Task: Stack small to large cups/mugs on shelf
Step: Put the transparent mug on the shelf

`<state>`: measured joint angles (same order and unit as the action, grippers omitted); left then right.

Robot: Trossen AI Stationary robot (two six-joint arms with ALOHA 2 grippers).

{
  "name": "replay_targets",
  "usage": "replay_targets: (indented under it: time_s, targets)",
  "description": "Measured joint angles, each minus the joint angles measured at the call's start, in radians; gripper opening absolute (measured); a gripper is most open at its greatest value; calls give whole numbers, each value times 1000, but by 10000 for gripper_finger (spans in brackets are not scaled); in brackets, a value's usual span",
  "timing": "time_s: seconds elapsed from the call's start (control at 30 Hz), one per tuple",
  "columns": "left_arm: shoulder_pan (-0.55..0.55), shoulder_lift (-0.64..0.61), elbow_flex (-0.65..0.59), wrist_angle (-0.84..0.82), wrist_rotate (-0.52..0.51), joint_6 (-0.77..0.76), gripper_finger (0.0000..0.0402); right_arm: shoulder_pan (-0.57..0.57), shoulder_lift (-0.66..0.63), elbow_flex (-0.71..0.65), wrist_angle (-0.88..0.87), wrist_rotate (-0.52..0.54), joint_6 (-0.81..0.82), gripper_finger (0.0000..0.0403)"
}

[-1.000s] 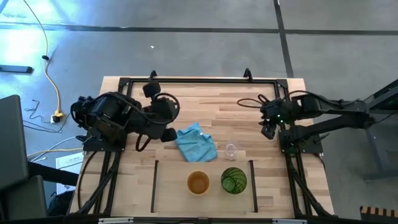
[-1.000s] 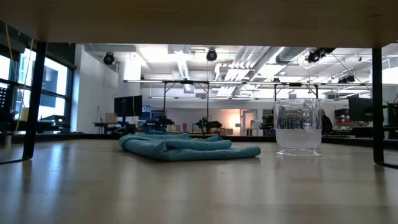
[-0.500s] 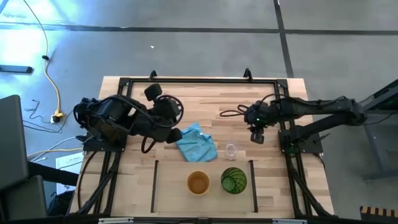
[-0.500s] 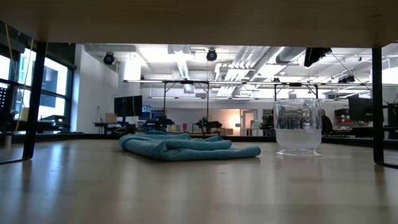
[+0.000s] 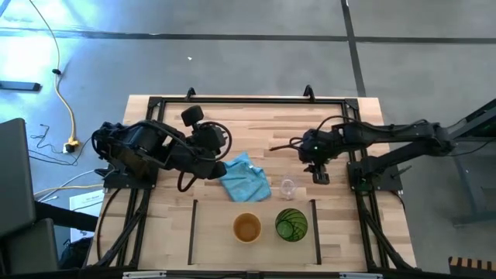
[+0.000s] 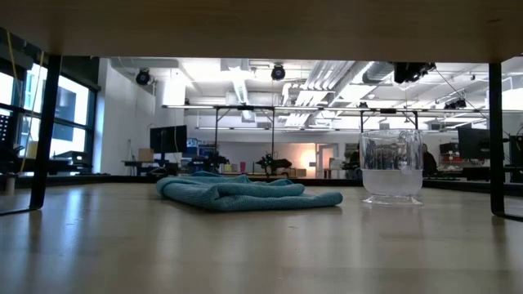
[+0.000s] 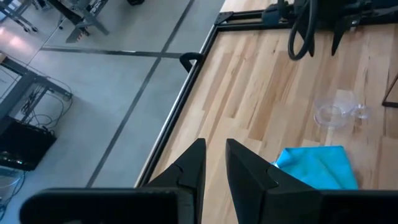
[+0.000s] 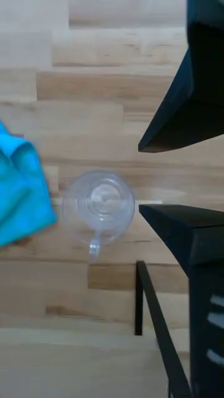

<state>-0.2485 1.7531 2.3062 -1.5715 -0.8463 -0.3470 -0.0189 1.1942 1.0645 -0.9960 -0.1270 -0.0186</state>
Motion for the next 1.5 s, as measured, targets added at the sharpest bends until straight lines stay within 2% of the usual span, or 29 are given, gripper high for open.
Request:
replay_targets:
  time_s: [0.2, 0.37, 0.7, 1.5]
  targets:
    - [0, 0, 0, 0, -3, -1, 51, -30, 72, 0, 18, -14, -53, 138]
    - [0, 0, 0, 0, -2, -2, 51, -52, 149, 0, 58, -109, -85, 138]
    - [0, 0, 0, 0, 21, -25, 51, -69, 300, 0, 61, -133, -165, 138]
    - [0, 0, 0, 0, 23, -36, 51, -86, 413, 0, 172, -165, -163, 138]
